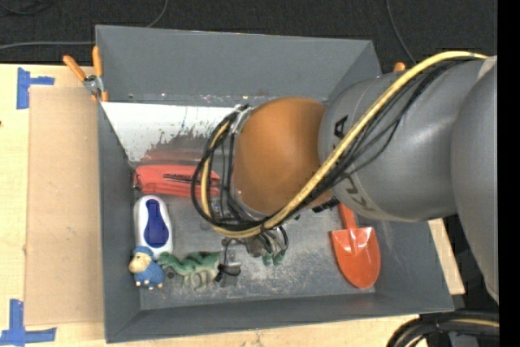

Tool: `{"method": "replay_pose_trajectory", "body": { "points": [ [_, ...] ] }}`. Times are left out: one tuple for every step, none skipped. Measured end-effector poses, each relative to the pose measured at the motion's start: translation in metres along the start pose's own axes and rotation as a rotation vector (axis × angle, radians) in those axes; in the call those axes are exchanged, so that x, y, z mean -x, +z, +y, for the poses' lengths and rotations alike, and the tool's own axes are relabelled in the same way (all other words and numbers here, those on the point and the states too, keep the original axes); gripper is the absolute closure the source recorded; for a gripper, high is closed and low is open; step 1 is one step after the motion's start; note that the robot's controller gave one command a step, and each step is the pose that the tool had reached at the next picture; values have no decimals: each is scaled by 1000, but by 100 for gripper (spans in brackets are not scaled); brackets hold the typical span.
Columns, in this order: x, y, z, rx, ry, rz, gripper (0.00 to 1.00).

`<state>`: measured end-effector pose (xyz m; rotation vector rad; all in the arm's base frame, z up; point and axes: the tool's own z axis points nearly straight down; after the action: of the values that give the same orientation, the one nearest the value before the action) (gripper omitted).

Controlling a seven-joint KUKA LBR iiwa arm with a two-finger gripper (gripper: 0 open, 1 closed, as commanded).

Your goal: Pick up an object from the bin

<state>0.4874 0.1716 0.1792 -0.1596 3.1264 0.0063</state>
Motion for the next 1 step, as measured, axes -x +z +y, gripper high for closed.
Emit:
{"method": "replay_pose_trajectory", "body": {
  "points": [
    [18,89,-9,-5,123,24,0]
  ]
}}
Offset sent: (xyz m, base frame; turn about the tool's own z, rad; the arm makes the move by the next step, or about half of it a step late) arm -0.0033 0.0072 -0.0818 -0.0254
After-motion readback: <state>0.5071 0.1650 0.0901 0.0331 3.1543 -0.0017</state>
